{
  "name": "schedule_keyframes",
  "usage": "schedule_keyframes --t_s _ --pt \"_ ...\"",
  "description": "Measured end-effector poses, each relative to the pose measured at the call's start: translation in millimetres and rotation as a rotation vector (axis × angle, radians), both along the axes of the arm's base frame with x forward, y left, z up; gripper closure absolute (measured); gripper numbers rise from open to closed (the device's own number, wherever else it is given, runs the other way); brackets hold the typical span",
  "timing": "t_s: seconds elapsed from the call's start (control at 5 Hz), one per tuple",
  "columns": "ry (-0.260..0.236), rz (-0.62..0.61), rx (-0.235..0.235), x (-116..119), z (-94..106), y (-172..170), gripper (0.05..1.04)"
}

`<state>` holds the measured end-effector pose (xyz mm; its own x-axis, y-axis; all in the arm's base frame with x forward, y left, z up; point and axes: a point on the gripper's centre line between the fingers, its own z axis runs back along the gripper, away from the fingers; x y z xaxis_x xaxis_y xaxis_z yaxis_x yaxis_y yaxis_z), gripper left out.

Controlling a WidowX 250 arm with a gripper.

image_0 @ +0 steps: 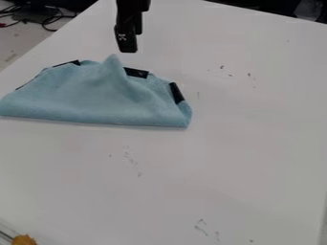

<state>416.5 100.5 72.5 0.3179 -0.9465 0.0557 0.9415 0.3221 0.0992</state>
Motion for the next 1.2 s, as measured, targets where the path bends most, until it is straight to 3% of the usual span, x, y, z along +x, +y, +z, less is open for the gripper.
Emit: schedule_keyframes --t_s 0.2,0.4,1.0,1.2 --pt "-0.013 0.012 0.027 3.1 -8.7 4.2 0.083" --pt "0.027 0.020 0.026 4.1 -21.7 2.6 0.083" --pt "0.037 0.022 0.000 1.8 -38.8 -3.6 0.084" --pt "0.065 0.028 -0.002 0.3 -51.1 -3.3 0.092"
